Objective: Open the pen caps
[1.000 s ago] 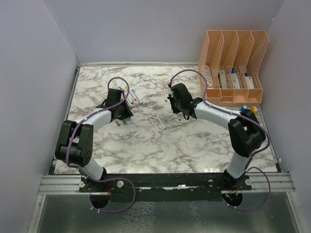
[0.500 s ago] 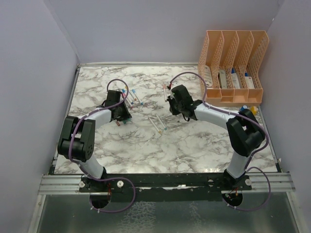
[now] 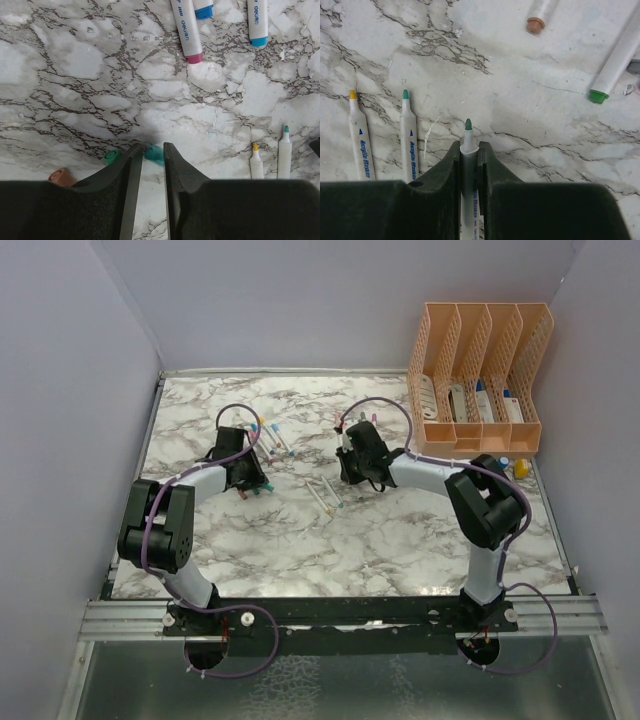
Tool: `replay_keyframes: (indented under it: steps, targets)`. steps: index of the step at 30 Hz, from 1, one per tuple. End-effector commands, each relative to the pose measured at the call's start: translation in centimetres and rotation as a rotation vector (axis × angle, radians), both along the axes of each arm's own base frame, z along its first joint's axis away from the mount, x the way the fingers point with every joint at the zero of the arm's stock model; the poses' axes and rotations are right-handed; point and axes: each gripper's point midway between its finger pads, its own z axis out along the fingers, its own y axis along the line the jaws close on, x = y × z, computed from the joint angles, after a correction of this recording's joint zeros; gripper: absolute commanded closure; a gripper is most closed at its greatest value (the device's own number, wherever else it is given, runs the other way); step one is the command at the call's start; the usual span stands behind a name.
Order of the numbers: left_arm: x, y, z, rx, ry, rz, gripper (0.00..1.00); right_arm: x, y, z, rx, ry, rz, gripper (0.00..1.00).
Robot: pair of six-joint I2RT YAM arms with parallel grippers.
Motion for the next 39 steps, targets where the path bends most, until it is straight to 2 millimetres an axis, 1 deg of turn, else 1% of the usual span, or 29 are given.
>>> replay_keyframes:
  steps: [1,3,8,10,13,16,22,23,28,30,31,34,37,38,39]
  targets:
    - [0.0,0.7,0.8,0.015,-0.022,0.009,0.70,1.0,2.1,1.2,0.076,-0.023,0.039,0.99]
    - [0.2,0.8,1.7,0.015,-0.043,0.012,0.67,1.0,2.4,1.0,0.083,-0.015,0.045,0.99]
    - [0.7,1.1,4.3,0.025,-0.102,0.023,0.52,0.9,2.8,0.7,0.101,0.000,0.054,0.99]
    - [0.8,1.2,5.2,0.025,-0.125,0.027,0.49,0.9,3.0,0.5,0.105,0.010,0.054,0.99]
    - [0.9,1.3,6.6,0.020,-0.158,0.035,0.48,0.8,3.1,0.3,0.109,0.024,0.050,0.98]
    - [0.9,1.3,7.7,0.011,-0.179,0.040,0.48,0.7,3.2,0.0,0.110,0.039,0.044,0.90]
    - [0.9,1.4,9.1,0.004,-0.211,0.045,0.48,0.9,3.2,0.2,0.112,0.040,0.028,0.76]
    - [0.9,1.5,9.3,0.003,-0.217,0.047,0.48,0.9,3.2,0.2,0.111,0.039,0.026,0.75]
    - [0.8,1.7,10.3,-0.003,-0.237,0.055,0.47,1.4,3.1,1.0,0.115,0.021,0.009,0.71]
    - [0.7,1.9,10.7,-0.007,-0.248,0.060,0.45,1.7,3.3,1.8,0.118,0.006,0.010,0.70]
    - [0.7,1.9,10.9,-0.009,-0.252,0.063,0.44,1.9,3.4,2.3,0.123,-0.005,0.012,0.69]
    - [0.7,2.1,11.7,-0.026,-0.279,0.072,0.35,2.9,4.0,4.2,0.145,-0.050,0.021,0.60]
    - [0.8,1.8,12.7,-0.067,-0.314,0.065,0.21,4.0,5.0,5.6,0.164,-0.079,0.040,0.44]
    - [0.7,1.6,12.8,-0.082,-0.321,0.057,0.20,4.4,5.5,6.1,0.169,-0.087,0.051,0.39]
    - [0.7,1.4,13.1,-0.099,-0.327,0.047,0.12,4.9,5.9,6.3,0.171,-0.089,0.060,0.35]
